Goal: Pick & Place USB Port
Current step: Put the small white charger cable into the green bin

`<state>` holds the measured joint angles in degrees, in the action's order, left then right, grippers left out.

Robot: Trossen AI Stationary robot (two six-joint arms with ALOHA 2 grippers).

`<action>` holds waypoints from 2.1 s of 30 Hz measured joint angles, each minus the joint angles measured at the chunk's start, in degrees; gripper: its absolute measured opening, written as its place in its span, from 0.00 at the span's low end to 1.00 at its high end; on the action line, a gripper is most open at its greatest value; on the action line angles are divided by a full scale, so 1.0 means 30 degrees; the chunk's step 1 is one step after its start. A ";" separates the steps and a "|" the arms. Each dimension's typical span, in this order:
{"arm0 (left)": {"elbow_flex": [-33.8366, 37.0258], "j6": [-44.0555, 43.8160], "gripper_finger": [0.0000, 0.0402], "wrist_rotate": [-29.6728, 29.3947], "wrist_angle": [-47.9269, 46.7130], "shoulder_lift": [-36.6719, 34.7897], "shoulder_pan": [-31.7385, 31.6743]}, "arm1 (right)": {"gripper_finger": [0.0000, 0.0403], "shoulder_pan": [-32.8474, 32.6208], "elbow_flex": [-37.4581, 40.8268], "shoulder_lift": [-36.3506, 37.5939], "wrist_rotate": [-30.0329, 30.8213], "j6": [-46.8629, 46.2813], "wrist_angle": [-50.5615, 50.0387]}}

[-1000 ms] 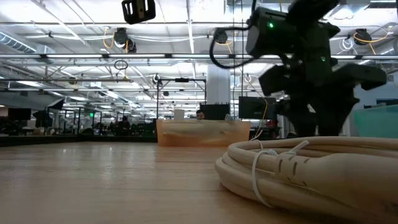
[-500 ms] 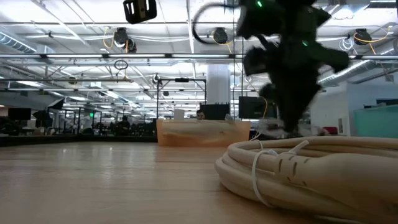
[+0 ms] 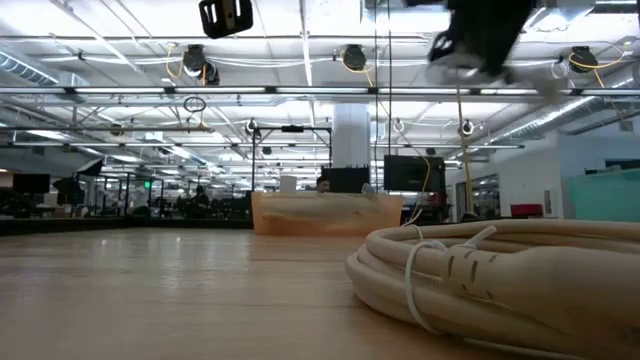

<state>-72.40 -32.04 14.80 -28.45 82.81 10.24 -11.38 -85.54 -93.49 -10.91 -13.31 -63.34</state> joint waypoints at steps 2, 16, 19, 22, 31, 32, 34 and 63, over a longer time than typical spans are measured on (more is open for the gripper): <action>0.0000 0.0002 0.21 0.0014 -0.0001 0.0000 0.0000 | 0.04 -0.1041 0.0060 0.0599 -0.0349 -0.1244 -0.0444; 0.0000 0.0441 0.21 0.0842 -0.0036 0.0000 0.0009 | 0.04 -1.0852 0.4038 0.4069 0.0534 -1.4529 -0.0422; 0.0000 0.0519 0.21 0.1104 -0.0026 0.0000 -0.0073 | 0.04 -1.2612 0.5525 0.4102 0.0026 -1.6778 0.1111; 0.0000 0.0628 0.21 0.1104 -0.0029 0.0000 -0.0073 | 0.03 -1.3892 0.7198 0.4100 -0.0042 -1.8511 0.3401; 0.0000 0.0626 0.21 0.1109 -0.0036 0.0000 -0.0066 | 0.03 -1.4766 1.0979 0.4087 -0.0930 -2.0348 0.7767; 0.0000 0.0621 0.21 0.1104 -0.0036 0.0000 -0.0066 | 0.03 -1.4766 1.1203 0.4101 -0.0922 -2.0334 0.7967; 0.0000 0.0594 0.21 0.1104 -0.0058 0.0000 -0.0066 | 0.02 -1.4752 1.1663 0.4095 -0.0912 -2.0238 0.8356; 0.0000 0.0410 0.21 0.0528 -0.0160 0.0000 -0.0146 | 0.02 -1.3560 1.3819 0.4095 -0.0428 -1.7359 0.9642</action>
<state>-72.40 -30.81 16.38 -28.93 82.81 9.80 -52.06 -44.08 -81.21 -12.19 -65.38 -34.41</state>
